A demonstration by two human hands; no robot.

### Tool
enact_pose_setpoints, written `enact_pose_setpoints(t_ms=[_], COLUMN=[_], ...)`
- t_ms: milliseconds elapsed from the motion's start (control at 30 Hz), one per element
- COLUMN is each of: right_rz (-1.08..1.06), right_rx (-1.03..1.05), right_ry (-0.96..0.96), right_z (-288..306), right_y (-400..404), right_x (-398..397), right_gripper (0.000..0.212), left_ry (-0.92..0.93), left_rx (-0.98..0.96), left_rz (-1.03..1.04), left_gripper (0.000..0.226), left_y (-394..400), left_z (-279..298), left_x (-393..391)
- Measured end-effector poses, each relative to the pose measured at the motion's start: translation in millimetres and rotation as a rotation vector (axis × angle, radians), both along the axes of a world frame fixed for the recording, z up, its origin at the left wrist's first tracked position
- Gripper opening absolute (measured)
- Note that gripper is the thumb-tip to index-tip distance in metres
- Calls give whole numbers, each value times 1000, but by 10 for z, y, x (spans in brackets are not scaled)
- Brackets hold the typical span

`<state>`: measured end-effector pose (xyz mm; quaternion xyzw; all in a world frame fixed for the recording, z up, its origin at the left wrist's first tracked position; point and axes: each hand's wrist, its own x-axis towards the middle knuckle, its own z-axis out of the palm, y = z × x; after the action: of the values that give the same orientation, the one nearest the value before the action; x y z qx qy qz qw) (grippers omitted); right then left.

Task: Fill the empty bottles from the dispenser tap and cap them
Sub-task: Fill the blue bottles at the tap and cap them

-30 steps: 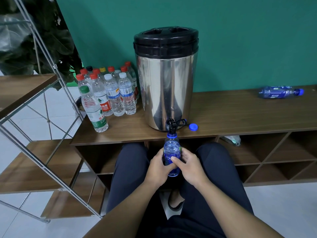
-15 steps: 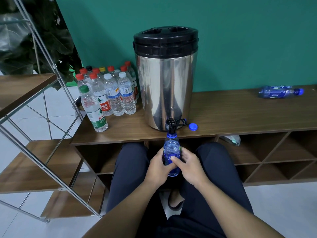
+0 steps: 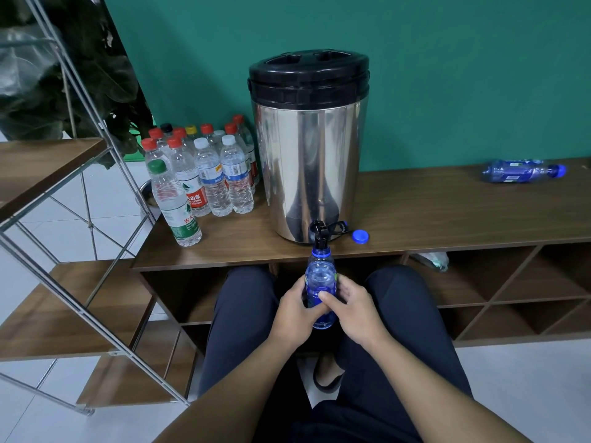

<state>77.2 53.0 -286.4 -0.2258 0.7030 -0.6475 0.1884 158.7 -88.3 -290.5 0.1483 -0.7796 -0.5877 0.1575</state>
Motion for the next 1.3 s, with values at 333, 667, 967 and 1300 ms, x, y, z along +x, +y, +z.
enact_pose_setpoints(t_ms=[333,667,967,1300], right_rz=[2,0,7,6], right_rx=[-3,0,-4,-5], right_ry=[4,1,8,12], right_z=[14,32,9,-4], right_y=[-1,2,9,-2], right_x=[9,17,5,0], right_gripper=[38,37,36,39], left_ry=[13,16,22,19], left_rx=[16,32,22,35], left_rz=[-6,-11,-11,-18], left_gripper=[49,49,48,51], left_y=[0,4,11,11], left_z=[5,6,15,23], left_x=[6,10,12,17])
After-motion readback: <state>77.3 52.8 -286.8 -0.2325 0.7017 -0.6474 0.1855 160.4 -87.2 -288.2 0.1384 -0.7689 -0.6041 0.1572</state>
